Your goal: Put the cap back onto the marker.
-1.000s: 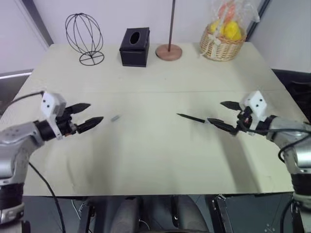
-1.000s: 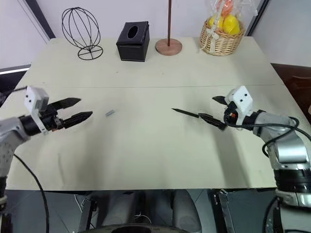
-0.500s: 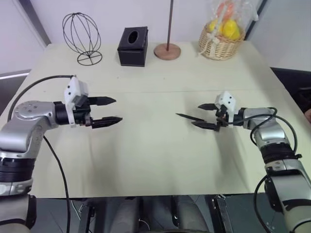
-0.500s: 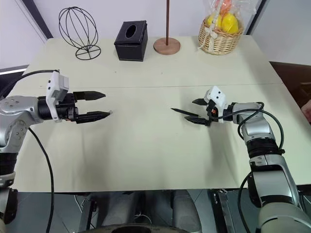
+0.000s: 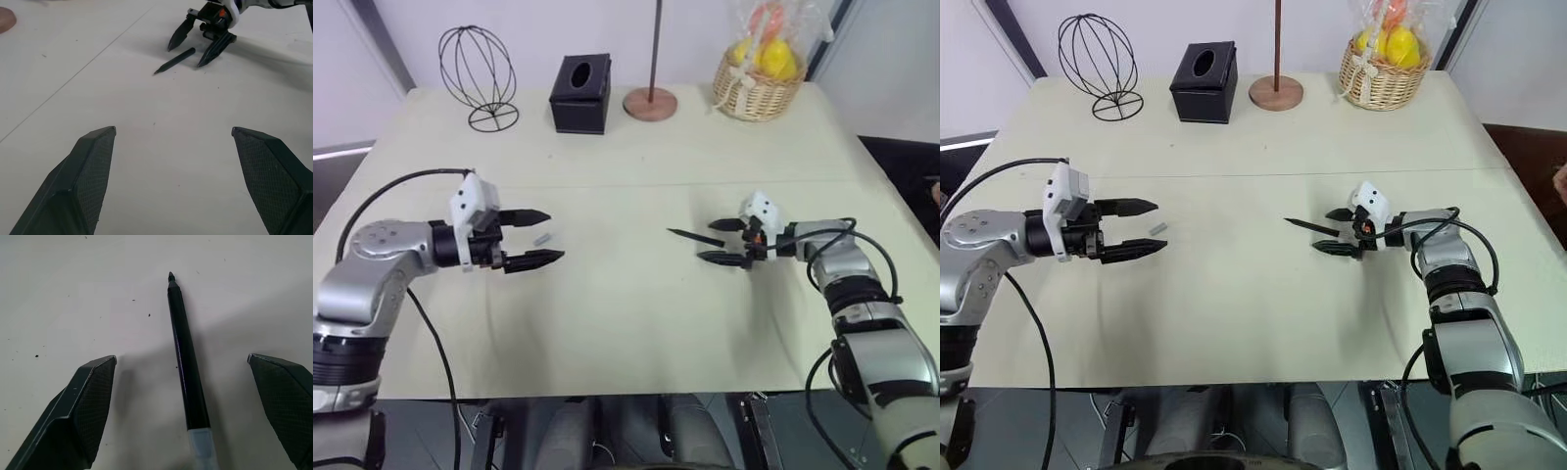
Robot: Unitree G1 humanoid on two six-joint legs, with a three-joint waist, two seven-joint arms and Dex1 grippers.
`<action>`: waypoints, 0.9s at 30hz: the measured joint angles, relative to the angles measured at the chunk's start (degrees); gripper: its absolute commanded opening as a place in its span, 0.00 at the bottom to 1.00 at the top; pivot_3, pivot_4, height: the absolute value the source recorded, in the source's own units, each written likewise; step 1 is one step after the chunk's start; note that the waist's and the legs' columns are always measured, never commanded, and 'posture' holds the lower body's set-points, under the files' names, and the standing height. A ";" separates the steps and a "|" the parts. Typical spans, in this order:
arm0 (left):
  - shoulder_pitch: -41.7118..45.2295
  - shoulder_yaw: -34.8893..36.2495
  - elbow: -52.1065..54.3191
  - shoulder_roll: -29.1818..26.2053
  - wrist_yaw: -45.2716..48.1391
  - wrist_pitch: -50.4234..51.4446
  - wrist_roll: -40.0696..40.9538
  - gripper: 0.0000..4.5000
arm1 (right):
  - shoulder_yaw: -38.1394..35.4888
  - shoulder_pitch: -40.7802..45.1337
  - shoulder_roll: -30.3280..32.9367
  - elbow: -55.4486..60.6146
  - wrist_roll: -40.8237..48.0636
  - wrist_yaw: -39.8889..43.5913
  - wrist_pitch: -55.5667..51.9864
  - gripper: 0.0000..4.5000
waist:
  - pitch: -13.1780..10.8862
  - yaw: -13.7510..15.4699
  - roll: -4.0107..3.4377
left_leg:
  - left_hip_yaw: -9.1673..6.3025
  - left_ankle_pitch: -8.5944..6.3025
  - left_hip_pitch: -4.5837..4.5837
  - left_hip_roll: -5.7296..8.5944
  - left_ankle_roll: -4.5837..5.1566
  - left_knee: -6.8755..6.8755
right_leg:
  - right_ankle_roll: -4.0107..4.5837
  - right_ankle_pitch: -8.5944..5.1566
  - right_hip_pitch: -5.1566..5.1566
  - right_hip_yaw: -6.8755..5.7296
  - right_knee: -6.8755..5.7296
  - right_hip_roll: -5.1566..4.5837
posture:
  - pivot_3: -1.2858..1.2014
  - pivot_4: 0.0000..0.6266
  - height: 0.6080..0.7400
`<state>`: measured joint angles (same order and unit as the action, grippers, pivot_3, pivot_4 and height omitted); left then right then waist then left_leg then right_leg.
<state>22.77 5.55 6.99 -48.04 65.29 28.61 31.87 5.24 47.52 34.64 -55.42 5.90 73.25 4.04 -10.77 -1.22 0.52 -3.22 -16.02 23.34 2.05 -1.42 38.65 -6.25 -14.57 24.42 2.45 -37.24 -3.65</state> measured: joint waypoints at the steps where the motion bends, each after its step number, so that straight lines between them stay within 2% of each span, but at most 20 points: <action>1: -0.01 0.00 0.00 0.00 -0.13 0.00 0.00 0.88 | 0.00 0.05 -0.03 -0.12 -0.10 0.02 0.21 0.70 | 0.00 0.02 0.00 | 0.00 0.00 0.00 0.00 0.00 0.00 | 0.00 0.00 0.00 0.00 0.00 0.00 | 0.52 0.24 1.00; 2: -0.02 0.00 0.00 0.02 -0.32 0.00 0.00 0.88 | 0.00 0.09 -0.14 -0.23 -0.19 0.05 0.36 0.59 | 0.00 0.02 0.00 | -0.01 0.00 0.00 0.00 0.00 0.00 | 0.00 0.00 0.00 0.00 0.00 0.00 | 0.52 0.24 1.00; 3: -0.02 0.00 0.00 0.04 -0.56 0.00 0.00 0.88 | -0.01 0.11 -0.30 -0.37 -0.23 0.11 0.52 0.43 | 0.00 0.02 0.00 | -0.01 0.00 0.00 0.00 0.00 0.00 | 0.00 0.00 0.00 0.00 0.00 0.00 | 0.52 0.24 1.00; 5: -0.03 0.00 0.00 0.08 -0.84 -0.01 0.00 0.88 | -0.01 0.11 -0.44 -0.53 -0.52 0.37 1.01 0.25 | 0.00 0.01 0.00 | 0.00 0.00 0.00 0.00 0.00 0.00 | 0.00 0.00 0.00 0.00 0.00 0.00 | 0.52 0.24 1.00; 7: -0.04 0.00 -0.01 0.16 -1.21 -0.03 0.00 0.88 | 0.03 0.11 -0.51 -0.53 -1.02 0.74 1.55 0.01 | 0.00 0.01 0.00 | -0.01 0.00 0.00 0.00 0.00 0.00 | 0.00 0.00 0.00 0.00 0.00 0.00 | 0.52 0.24 1.00; 16: -0.05 0.03 -0.41 0.32 -1.65 -0.52 -0.05 0.88 | 0.03 0.11 -0.46 -0.43 -2.48 1.19 2.76 0.01 | 0.00 0.02 0.00 | 0.00 0.00 0.00 0.00 -0.01 0.00 | 0.00 0.00 0.00 0.00 0.00 0.00 | 0.52 0.24 1.00; 21: -0.25 0.77 -6.39 0.28 -1.97 -4.44 -2.71 0.88 | 0.23 0.10 0.63 1.70 -4.09 0.70 3.63 0.01 | 0.00 0.04 -0.01 | 0.00 0.01 0.00 0.02 -0.01 0.00 | 0.00 0.00 0.00 0.00 -0.01 0.00 | 0.52 0.24 1.00; 27: -0.21 2.69 -15.85 -1.66 -1.24 -11.19 -6.75 0.88 | 0.01 -0.05 3.36 13.87 -4.04 1.23 -1.50 0.01 | -0.01 0.00 -0.03 | 0.00 0.01 0.00 0.01 -0.01 -0.01 | 0.00 0.00 0.05 0.00 -0.02 0.00 | 0.52 0.24 1.00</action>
<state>22.56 8.25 -8.86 -49.70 64.05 17.42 25.11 5.25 47.47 38.01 -41.55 1.86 74.49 2.54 -10.78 -1.21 0.49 -3.21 -16.02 23.34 2.06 -1.43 38.63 -6.25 -14.57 24.47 2.45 -37.26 -3.65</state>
